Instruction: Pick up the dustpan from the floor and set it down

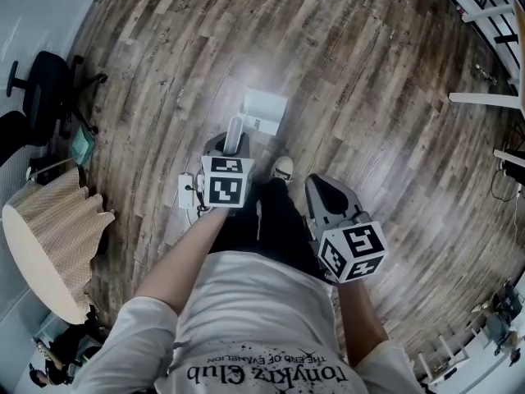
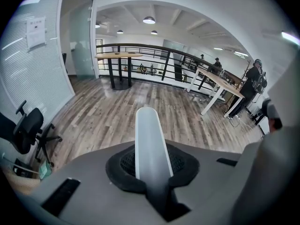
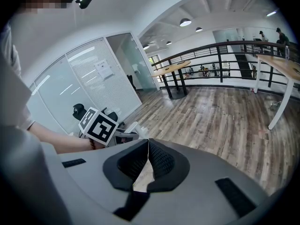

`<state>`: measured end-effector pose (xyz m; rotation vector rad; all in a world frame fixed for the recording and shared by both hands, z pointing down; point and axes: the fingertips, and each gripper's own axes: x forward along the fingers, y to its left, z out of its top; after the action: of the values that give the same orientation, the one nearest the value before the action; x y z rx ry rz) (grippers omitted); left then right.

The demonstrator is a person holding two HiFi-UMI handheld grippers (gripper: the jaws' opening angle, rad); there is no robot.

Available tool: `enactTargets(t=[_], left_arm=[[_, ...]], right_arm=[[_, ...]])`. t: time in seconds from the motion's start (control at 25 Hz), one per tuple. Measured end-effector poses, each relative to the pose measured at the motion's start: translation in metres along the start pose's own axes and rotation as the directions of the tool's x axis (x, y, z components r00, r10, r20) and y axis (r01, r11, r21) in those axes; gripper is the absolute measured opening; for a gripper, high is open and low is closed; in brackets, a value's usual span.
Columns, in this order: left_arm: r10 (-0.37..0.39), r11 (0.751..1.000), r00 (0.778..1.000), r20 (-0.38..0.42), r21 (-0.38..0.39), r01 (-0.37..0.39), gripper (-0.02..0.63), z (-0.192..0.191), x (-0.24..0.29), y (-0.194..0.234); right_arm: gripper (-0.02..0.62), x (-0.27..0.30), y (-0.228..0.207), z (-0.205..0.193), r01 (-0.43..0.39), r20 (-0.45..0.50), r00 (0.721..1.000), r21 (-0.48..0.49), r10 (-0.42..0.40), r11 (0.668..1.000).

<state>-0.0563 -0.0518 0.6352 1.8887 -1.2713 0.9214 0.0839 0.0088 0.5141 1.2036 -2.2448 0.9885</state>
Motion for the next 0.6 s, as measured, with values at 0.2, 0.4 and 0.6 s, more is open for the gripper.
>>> enactTargets(t=[0.2, 0.4, 0.6], left_arm=[[-0.010, 1.000, 1.000, -0.002, 0.023, 0.010, 0.074, 0.000, -0.004, 0.001], [-0.012, 0.999, 1.000, -0.009, 0.043, 0.013, 0.074, 0.000, -0.017, 0.007], [-0.027, 0.997, 1.000, -0.014, 0.078, 0.028, 0.074, 0.002, -0.038, 0.010]], right_arm=[[0.026, 0.002, 0.001, 0.004, -0.006, 0.004, 1.000, -0.004, 0.006, 1.000], [0.026, 0.004, 0.007, 0.013, -0.012, 0.013, 1.000, -0.012, 0.012, 1.000], [0.026, 0.003, 0.010, 0.023, -0.014, 0.031, 0.999, -0.023, 0.015, 1.000]])
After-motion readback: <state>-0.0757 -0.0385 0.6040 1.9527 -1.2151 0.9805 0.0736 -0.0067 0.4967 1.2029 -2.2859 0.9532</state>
